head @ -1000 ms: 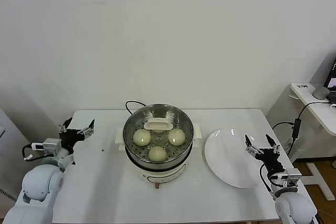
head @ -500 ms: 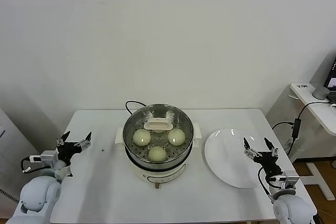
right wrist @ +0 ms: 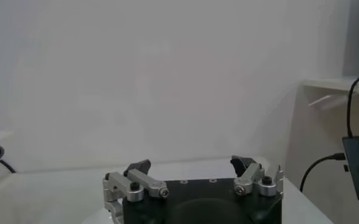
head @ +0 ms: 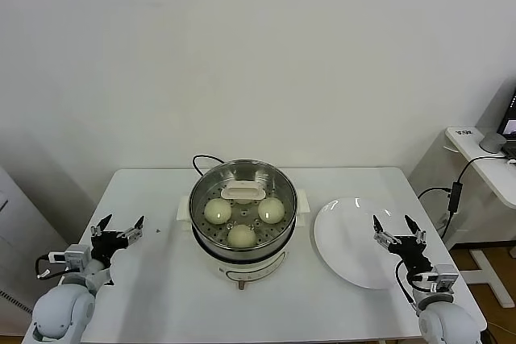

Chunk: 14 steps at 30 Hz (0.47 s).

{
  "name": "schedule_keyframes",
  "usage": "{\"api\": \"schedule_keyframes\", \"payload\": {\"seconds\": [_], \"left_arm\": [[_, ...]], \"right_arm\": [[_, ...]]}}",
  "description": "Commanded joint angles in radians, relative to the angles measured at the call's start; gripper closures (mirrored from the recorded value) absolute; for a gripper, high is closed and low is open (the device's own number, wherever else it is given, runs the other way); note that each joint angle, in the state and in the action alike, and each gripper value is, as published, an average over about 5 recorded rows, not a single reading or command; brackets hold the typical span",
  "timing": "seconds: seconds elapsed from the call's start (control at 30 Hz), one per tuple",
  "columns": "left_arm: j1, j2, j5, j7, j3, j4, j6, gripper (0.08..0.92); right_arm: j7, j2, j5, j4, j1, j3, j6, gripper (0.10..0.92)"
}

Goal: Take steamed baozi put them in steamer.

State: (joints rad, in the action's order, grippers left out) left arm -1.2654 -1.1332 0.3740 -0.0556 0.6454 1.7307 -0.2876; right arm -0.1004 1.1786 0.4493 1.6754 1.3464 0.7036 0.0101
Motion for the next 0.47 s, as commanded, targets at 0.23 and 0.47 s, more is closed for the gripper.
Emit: {"api": "schedule_keyframes", "payload": {"seconds": [0.23,0.47], "left_arm": [[-0.020,-0.010,0.003,-0.003,-0.006,0.015,0.001,0.177],[-0.023,-0.009,0.002,-0.001,-0.012,0.024,0.001,0.177]], "right_arm": [[-0.004,0.004,-0.023,0.004,0.011,0.006,-0.002,0.203],[-0.015,0.015,-0.044,0.006,0.014,0.011,0.009,0.203]]}}
